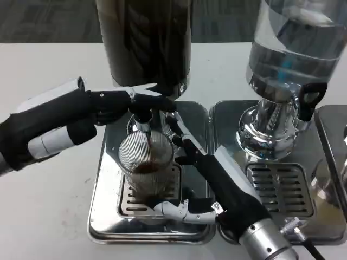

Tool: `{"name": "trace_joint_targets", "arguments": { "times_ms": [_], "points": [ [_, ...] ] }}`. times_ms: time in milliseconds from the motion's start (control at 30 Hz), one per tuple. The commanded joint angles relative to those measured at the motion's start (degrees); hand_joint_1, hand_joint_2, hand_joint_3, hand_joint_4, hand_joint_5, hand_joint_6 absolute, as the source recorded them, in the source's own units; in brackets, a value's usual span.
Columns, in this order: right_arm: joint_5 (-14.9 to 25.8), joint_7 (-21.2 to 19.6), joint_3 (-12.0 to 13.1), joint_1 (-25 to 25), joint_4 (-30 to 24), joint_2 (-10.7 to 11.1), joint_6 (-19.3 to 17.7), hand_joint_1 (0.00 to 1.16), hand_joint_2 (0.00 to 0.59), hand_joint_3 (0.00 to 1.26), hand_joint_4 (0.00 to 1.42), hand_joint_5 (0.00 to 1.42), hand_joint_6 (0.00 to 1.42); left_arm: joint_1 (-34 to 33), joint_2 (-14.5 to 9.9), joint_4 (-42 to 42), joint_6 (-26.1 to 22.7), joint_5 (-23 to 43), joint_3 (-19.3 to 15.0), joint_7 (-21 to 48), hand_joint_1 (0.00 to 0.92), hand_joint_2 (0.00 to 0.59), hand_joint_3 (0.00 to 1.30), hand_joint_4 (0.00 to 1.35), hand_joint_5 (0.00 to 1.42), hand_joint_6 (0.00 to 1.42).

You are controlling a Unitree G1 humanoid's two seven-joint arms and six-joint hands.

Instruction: Grasp the cup under the faucet to collect the drink, then remove the cup.

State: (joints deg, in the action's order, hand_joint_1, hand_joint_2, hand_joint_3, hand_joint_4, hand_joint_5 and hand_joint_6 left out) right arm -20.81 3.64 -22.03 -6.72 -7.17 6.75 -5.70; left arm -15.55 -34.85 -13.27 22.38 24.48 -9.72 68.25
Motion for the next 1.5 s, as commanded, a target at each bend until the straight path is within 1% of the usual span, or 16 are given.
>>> {"name": "trace_joint_targets", "arguments": {
  "times_ms": [33, 300, 667, 900, 1233, 1300, 1500],
  "points": [
    [0.5, 0.0, 0.0, 0.6, 0.2, -0.8, -0.2, 0.96, 0.186, 0.00, 0.00, 0.06, 0.20, 1.1, -0.9, 0.6, 0.6, -0.9, 1.4, 1.4, 0.000, 0.048, 0.28, 0.07, 0.14, 0.06],
    [0.6, 0.1, 0.0, 1.1, 0.7, -1.1, -0.4, 0.97, 0.186, 0.00, 0.00, 0.06, 0.19, 0.9, -1.1, 0.3, 1.8, -1.5, 1.5, 1.2, 0.000, 0.052, 0.28, 0.07, 0.14, 0.06],
    [0.5, -0.1, -0.1, 1.6, 1.6, -1.5, -0.4, 0.97, 0.186, 0.00, 0.00, 0.06, 0.18, 1.0, -1.3, 0.0, 2.2, -1.5, 1.6, 1.1, 0.000, 0.056, 0.28, 0.07, 0.14, 0.06],
    [0.2, -0.1, -0.2, 2.6, 2.3, -2.3, -0.5, 0.97, 0.187, 0.00, 0.00, 0.06, 0.18, 1.3, -1.3, 0.1, 2.2, -1.4, 1.6, 1.0, 0.000, 0.056, 0.28, 0.07, 0.14, 0.06],
    [0.2, -0.1, -0.5, 3.4, 2.7, -2.6, -0.4, 0.99, 0.186, 0.00, 0.00, 0.06, 0.18, 1.6, -1.3, 0.4, 2.0, -1.5, 1.5, 0.7, 0.000, 0.057, 0.29, 0.07, 0.14, 0.06],
    [0.2, -0.1, -0.5, 3.6, 2.7, -2.7, -0.2, 1.01, 0.192, 0.00, 0.00, 0.06, 0.18, 1.6, -1.3, 0.5, 2.0, -1.4, 1.6, 0.6, 0.000, 0.057, 0.29, 0.07, 0.14, 0.06],
    [0.3, 0.1, -0.7, 3.7, 2.6, -2.7, 0.0, 1.01, 0.187, 0.00, 0.00, 0.06, 0.18, 1.8, -1.2, 0.4, 2.0, -1.2, 1.1, -0.1, 0.000, 0.057, 0.28, 0.07, 0.14, 0.06]
  ]
}}
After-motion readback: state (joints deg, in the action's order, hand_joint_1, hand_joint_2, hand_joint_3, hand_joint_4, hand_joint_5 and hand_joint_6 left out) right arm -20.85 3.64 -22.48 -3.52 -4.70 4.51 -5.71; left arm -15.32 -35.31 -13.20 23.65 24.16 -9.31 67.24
